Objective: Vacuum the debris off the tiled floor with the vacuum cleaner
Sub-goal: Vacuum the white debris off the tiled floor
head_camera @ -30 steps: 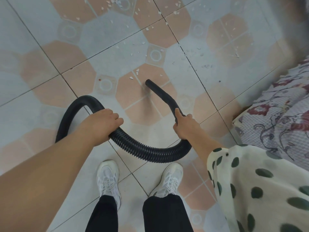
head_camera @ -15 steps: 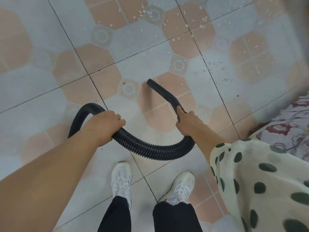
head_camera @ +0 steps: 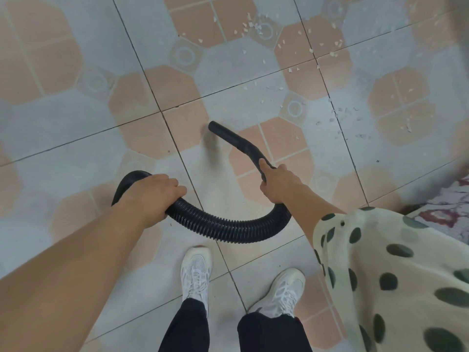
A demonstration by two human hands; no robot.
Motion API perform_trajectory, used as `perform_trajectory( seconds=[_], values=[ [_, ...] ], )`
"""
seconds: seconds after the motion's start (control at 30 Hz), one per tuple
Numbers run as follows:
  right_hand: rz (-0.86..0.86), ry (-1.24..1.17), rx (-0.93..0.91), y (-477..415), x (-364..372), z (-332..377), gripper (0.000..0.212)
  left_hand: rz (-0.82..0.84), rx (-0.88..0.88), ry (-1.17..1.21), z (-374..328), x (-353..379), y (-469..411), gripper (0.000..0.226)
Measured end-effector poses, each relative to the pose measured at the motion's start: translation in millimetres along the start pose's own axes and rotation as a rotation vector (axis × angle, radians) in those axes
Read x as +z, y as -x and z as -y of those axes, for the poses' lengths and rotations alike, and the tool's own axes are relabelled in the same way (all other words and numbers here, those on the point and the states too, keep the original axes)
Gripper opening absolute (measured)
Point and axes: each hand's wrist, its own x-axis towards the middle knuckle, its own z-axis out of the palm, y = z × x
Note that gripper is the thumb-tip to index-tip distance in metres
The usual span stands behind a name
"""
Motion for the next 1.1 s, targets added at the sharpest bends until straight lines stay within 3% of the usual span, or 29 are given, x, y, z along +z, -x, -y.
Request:
perform_trajectory(
  seconds=[0.4, 0.63, 0.8, 1.1],
  values=[
    [0.004, -0.119, 0.279, 32, 2, -48, 0.066, -0.011, 0.006, 0.027, -30, -24, -12, 0.03],
    [-0.05, -0.137, 0.302, 16, -5, -71, 0.071, 0.011, -0.045, -0.035, -47, -42, -31, 0.032],
    [0.034, -0.148, 0.226, 30, 13, -76, 0.067, 0.056, -0.034, -0.058, -60, -48, -26, 0.034],
    [0.067, -0.286, 0.4, 52, 29, -127, 0.068, -0.021, 0.043, -0.046, -91, -65, -51, 0.034]
  ],
)
